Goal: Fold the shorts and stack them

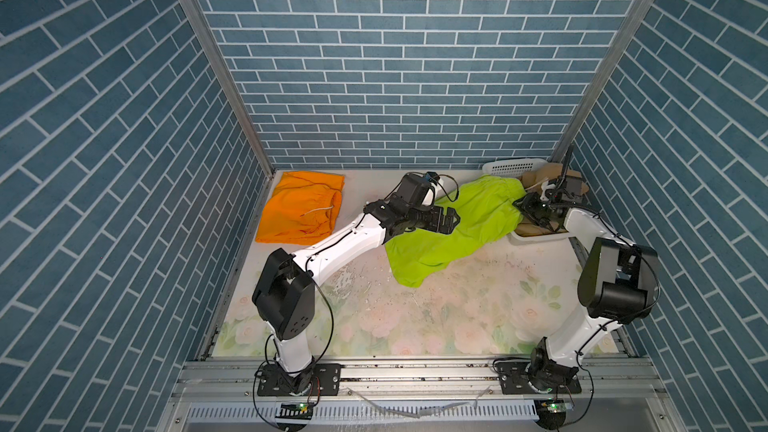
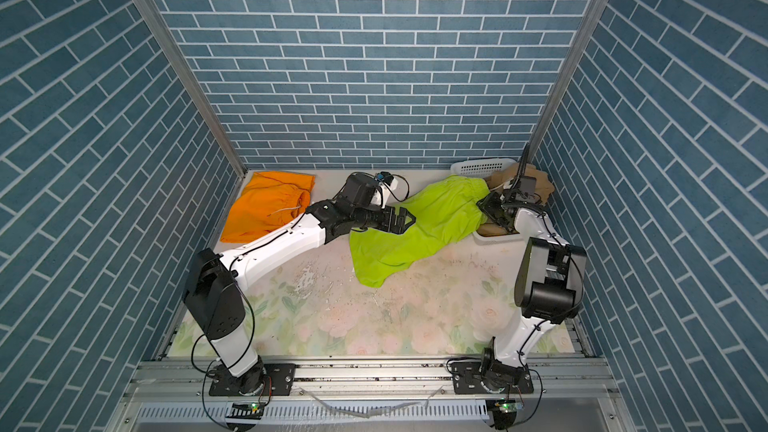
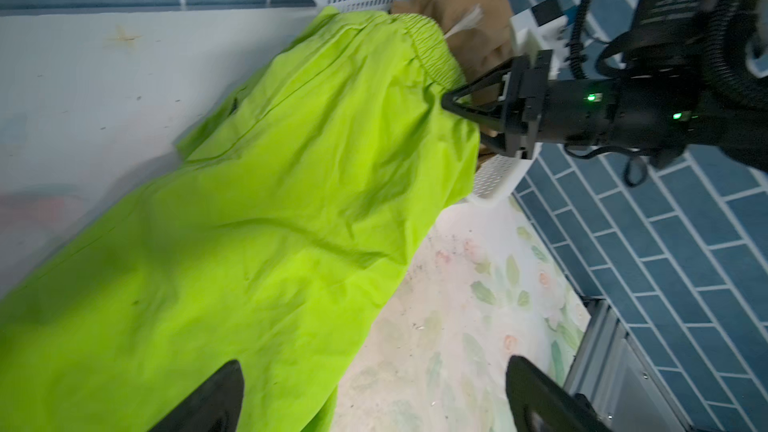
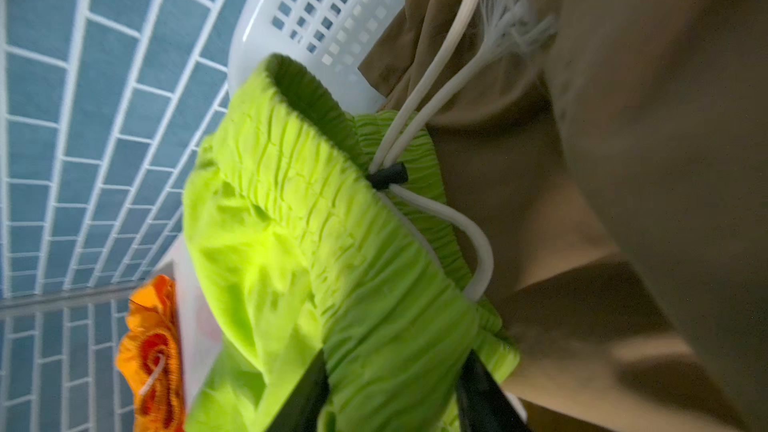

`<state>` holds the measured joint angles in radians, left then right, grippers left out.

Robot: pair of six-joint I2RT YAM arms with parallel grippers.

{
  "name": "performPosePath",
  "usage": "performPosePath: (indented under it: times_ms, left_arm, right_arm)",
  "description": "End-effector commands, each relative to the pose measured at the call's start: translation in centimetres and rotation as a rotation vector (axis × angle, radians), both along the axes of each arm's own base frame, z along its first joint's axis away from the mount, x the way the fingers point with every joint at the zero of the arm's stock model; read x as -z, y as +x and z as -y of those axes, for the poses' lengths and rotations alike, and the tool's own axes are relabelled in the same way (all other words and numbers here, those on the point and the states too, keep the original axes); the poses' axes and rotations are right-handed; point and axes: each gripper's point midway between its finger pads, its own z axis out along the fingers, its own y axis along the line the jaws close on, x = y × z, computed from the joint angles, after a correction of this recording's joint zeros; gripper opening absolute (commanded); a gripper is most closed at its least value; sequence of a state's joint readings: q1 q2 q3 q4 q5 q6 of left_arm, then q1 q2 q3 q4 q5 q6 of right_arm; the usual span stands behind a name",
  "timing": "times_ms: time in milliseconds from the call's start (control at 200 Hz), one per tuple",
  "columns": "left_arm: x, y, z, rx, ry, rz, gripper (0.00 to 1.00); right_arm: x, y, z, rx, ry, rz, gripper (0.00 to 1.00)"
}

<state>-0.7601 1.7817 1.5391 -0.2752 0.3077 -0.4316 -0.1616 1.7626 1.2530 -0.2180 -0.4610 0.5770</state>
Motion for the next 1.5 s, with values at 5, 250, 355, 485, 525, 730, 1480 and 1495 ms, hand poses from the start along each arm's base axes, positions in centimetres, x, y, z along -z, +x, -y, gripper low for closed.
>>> performPosePath:
  times_ms: [5,250,355,485,525,730,1480,1495]
  left_arm:
    - [-1.8,-1.0,2.6,0.090,-0.082,0.029,1.00]
    - [-4.7,0.0,0.3,0.038,-0.099,0.090,1.00]
    - [-6.2,0.7,-1.6,0.002,-0.164,0.088,1.00]
    - [-7.9,1.1,-4.8,-0.061,-0.168,0.125,1.00]
    - [-8.4,1.2,-6.3,-0.101,-0.169,0.135,0.99]
    - [-9.0,3.1,-16.8,-0.372,-0.246,0.118,1.00]
    - [3.2,1.4,-6.9,-0.113,0.065,-0.140,1.00]
    - [3.3,1.3,-6.6,-0.105,0.075,-0.141,1.00]
  right_arm:
    - [-4.5,1.0,-1.3,-0.047,0.035,0.136,0.09]
    - [-15.2,-0.4,-6.4,-0.184,-0.018,0.331,0.00]
    - [-19.6,-1.8,-11.4,-0.299,-0.024,0.429,0.00]
    - [-22.0,-3.9,-18.3,-0.435,-0.019,0.482,0.00]
    - [-21.7,-4.7,-20.7,-0.485,-0.008,0.477,0.00]
    - [-11.3,-10.2,-32.9,-0.764,-0.003,0.235,0.00]
    - [-2.0,-11.4,-16.5,-0.328,-0.098,-0.030,0.98]
    - [-1.8,-11.4,-16.4,-0.324,-0.089,-0.032,0.98]
